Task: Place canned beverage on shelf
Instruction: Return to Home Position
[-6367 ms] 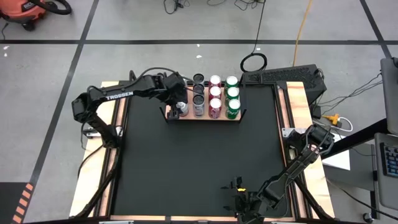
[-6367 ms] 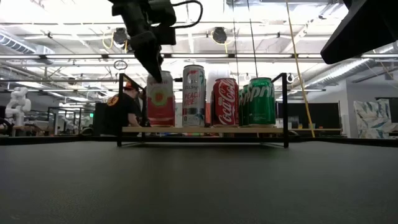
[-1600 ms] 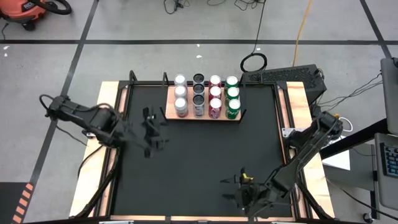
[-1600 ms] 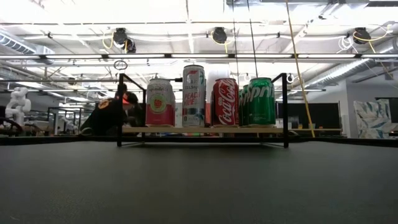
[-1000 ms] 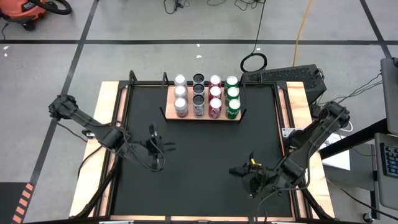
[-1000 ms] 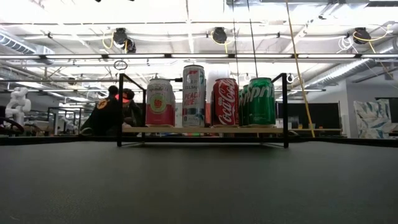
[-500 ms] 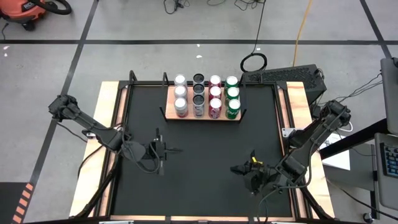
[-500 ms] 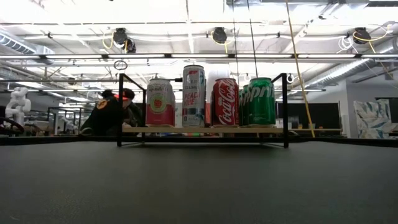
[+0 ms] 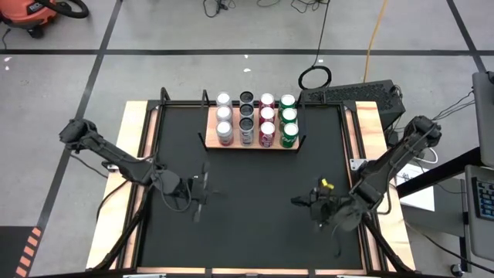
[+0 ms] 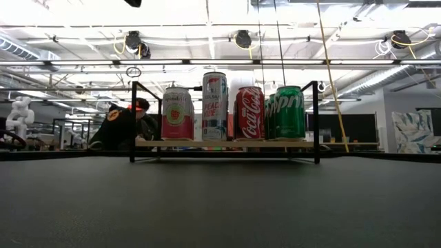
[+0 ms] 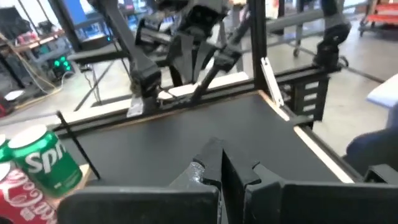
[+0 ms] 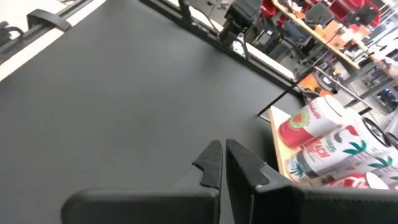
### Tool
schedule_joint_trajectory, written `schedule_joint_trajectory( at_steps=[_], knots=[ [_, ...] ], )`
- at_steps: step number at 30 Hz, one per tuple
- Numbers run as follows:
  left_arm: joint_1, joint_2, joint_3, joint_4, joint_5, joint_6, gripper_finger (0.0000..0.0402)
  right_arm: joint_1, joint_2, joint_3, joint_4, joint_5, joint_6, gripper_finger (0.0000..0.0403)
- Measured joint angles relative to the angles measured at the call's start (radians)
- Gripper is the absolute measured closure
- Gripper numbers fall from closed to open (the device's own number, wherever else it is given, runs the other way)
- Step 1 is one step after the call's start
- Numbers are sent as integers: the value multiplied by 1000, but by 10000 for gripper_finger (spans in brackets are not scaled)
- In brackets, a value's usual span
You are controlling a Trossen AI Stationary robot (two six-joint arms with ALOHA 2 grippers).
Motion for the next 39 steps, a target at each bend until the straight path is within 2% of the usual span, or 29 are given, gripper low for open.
schedule_joint_trajectory(
  at_steps=[7, 13, 22, 31, 39],
  knots=[
    [83, 0, -52, 58, 55, 1, 402, -26, -119, -121, 87, -5, -39, 403],
    [133, 0, -57, 62, 110, 2, 402, -58, -179, -205, 164, -96, -67, 403],
    [171, -2, -76, 49, 138, 34, 402, -114, -271, -320, 246, -196, -73, 403],
    [190, -38, -194, 151, 153, -7, 402, -168, -352, -386, 267, -315, -70, 403],
    [190, -100, -291, 222, 188, -25, 402, -200, -385, -517, 479, -382, -83, 403]
  ],
)
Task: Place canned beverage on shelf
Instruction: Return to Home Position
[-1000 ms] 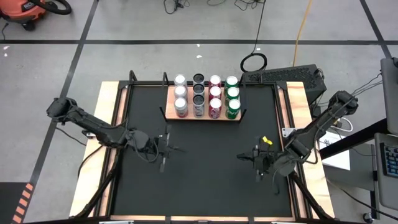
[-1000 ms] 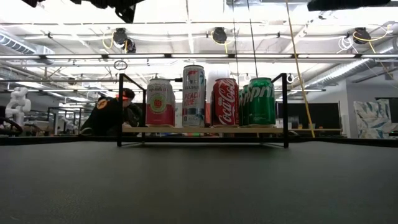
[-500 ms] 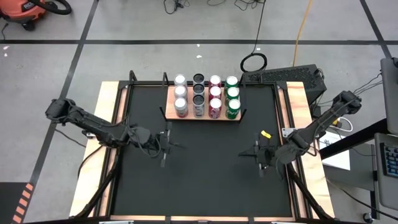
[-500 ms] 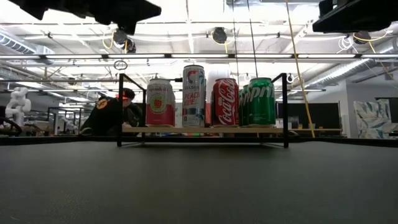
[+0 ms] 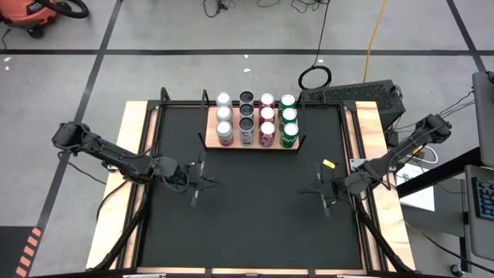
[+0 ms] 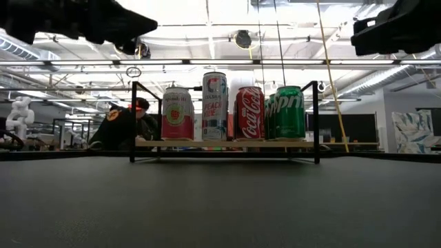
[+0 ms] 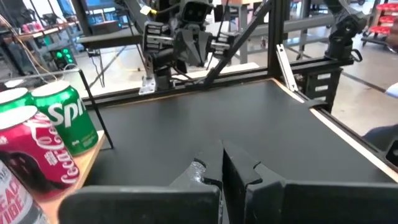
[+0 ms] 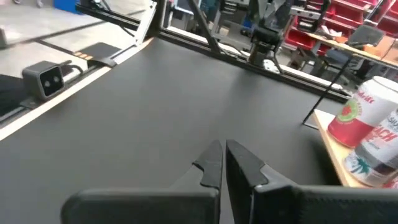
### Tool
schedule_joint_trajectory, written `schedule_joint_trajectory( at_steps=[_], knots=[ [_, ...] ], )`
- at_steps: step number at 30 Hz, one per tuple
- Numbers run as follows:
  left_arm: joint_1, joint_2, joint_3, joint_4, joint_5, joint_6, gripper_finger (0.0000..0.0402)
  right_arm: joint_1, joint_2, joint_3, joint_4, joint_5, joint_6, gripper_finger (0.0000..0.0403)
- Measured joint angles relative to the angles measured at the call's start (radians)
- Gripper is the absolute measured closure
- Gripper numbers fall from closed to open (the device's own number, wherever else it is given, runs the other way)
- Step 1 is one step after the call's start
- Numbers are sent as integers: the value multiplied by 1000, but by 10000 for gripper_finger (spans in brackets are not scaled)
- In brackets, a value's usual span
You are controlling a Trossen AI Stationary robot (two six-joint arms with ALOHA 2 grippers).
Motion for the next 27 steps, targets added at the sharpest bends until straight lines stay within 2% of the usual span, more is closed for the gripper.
schedule_joint_trajectory(
  at_steps=[4, 12, 15, 18, 27],
  knots=[
    [0, -29, -50, 34, 19, 0, 402, -14, -4, -45, 55, -41, -8, 403],
    [2, -54, -160, 193, 26, -1, 402, -48, -4, -98, 109, -45, 12, 403],
    [8, -53, -188, 238, 26, -10, 402, -61, -4, -114, 122, -97, 17, 403],
    [20, -53, -209, 252, 26, -26, 402, -74, -4, -121, 140, -144, 21, 403],
    [57, -53, -264, 316, 80, -28, 402, -103, -4, -122, 136, -180, 16, 403]
  ],
)
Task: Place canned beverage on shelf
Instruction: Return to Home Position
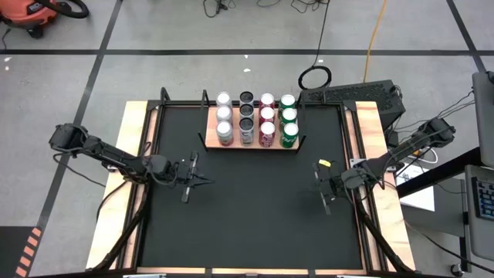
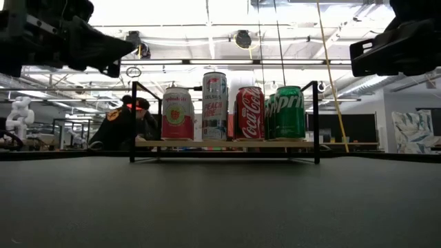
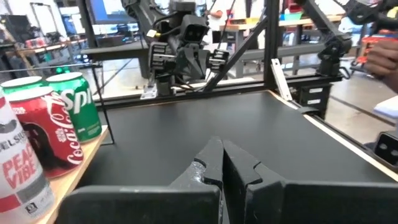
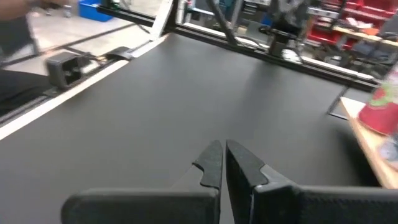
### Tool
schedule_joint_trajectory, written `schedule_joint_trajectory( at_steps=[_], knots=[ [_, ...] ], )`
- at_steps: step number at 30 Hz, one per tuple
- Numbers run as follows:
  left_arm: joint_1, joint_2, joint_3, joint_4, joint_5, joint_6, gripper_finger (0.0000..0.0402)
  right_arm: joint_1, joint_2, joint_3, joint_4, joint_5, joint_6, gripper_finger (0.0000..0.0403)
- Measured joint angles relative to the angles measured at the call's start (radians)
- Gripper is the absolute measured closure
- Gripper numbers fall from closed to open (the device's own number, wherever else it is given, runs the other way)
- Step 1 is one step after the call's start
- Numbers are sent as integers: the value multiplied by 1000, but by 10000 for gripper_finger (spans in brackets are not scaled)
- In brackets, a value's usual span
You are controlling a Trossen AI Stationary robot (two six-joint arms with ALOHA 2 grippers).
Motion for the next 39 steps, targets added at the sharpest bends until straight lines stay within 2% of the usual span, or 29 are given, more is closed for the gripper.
schedule_joint_trajectory(
  at_steps=[2, 8, 15, 24, 39],
  knots=[
    [10, 0, -27, 33, 25, 0, 402, -5, 0, 0, 0, -40, 0, 403],
    [44, 0, -115, 141, 30, -44, 402, -7, 0, 0, -4, -69, 0, 403],
    [55, 0, -120, 143, 44, -48, 402, -7, 0, -20, 3, -72, 20, 403],
    [97, 0, -121, 128, 81, -48, 402, -9, -2, -176, 273, -70, 59, 403],
    [125, 0, -121, 123, 108, -49, 402, -12, -63, -180, 173, -94, 27, 403]
  ],
)
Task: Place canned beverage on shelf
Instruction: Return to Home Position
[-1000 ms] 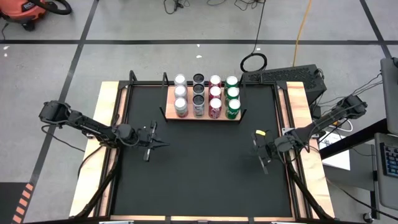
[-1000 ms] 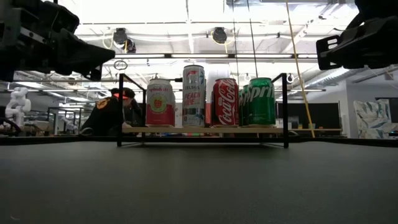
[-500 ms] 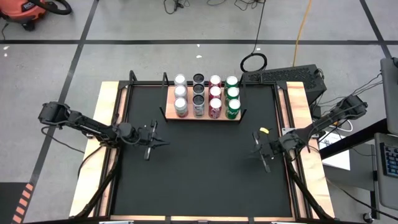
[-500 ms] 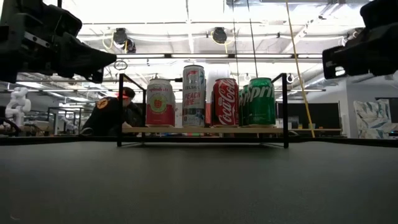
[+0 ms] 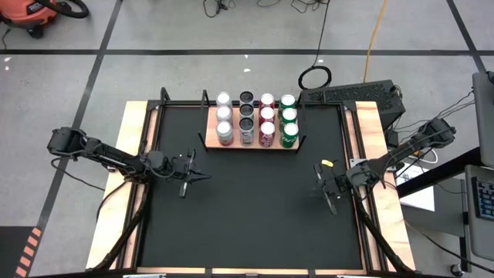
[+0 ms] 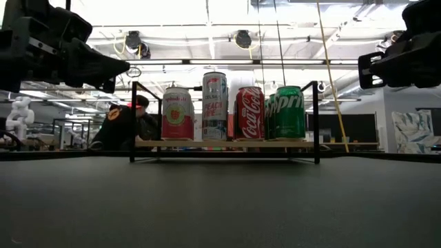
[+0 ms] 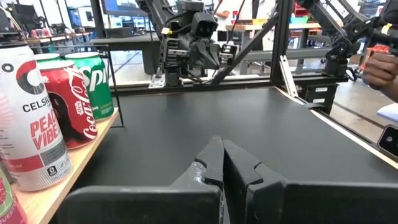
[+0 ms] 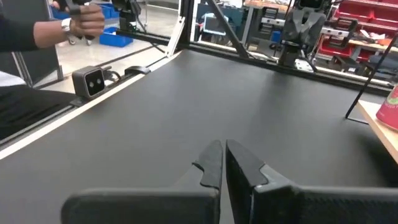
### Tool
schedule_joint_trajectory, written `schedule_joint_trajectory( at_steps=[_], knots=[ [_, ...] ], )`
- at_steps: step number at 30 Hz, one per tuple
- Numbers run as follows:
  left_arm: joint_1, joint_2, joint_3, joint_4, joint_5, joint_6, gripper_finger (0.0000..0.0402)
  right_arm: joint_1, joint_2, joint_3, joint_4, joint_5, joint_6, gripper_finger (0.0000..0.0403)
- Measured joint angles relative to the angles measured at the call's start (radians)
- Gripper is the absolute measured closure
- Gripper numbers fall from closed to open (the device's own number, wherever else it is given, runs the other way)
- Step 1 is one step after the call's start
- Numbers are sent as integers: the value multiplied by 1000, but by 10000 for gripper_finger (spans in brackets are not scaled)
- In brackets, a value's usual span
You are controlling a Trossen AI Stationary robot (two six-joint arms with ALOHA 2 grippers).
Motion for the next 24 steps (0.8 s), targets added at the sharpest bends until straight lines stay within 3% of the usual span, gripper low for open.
schedule_joint_trajectory(
  at_steps=[24],
  knots=[
    [127, -122, -1, -115, 107, -2, 402, -6, -277, -2, -217, 58, -29, 403]
  ],
)
